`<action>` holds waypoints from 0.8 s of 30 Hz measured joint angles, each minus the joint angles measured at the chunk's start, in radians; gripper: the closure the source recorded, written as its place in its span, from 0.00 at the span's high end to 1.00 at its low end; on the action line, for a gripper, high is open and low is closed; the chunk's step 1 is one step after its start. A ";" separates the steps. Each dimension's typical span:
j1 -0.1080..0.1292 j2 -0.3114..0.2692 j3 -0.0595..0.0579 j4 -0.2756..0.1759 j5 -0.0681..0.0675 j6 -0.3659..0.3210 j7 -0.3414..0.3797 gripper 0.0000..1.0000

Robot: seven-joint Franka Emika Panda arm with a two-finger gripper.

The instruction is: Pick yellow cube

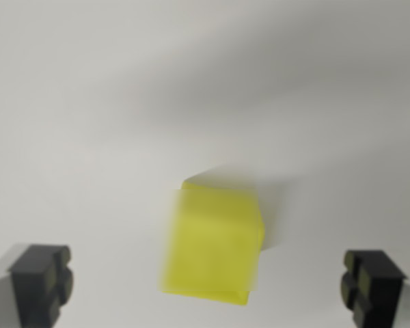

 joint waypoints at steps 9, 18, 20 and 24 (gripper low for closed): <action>0.016 0.029 0.000 -0.041 0.005 0.066 0.054 1.00; 0.034 0.065 0.000 -0.077 0.013 0.132 0.106 1.00; 0.038 0.073 0.000 -0.085 0.016 0.147 0.117 1.00; 0.047 0.092 0.000 -0.098 0.022 0.177 0.139 1.00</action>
